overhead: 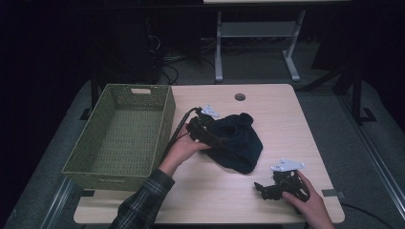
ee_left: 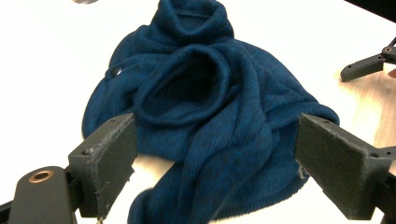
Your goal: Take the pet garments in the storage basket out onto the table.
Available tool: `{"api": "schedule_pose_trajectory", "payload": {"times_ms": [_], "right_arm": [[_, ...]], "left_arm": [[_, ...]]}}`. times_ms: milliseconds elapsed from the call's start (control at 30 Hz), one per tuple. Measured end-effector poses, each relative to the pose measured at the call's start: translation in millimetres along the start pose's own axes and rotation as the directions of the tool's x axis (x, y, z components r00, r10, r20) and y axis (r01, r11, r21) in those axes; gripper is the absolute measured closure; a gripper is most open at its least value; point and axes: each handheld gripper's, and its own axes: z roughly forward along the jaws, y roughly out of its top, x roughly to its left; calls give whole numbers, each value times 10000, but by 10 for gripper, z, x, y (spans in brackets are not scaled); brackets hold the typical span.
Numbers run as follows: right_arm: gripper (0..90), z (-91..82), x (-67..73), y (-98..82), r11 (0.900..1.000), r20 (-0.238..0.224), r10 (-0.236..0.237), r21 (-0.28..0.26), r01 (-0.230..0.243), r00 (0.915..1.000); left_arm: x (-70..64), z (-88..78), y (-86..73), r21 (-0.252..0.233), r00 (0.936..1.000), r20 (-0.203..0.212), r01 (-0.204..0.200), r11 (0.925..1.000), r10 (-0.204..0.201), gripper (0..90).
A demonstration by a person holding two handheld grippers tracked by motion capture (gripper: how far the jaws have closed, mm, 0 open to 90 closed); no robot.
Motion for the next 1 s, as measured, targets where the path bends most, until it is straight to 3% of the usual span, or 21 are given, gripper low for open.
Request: {"api": "schedule_pose_trajectory", "payload": {"times_ms": [133,433,733,1000], "right_arm": [[0,1,-1,0,10000,3,-15,-7,15,10000],[0,1,-1,0,10000,3,-9,-5,9,10000],[0,1,-1,0,10000,1,-21,-8,21,10000],[0,0,-1,0,10000,0,-13,-3,13,10000]], "left_arm": [[1,-84,-108,-199,9996,-74,255,9995,-257,130],[-130,-196,-364,-374,9990,-339,264,9989,-277,129],[-188,-197,-647,-659,9971,-499,546,9963,-579,129],[-238,-129,-830,-538,9964,-633,528,9972,-561,128]]}}
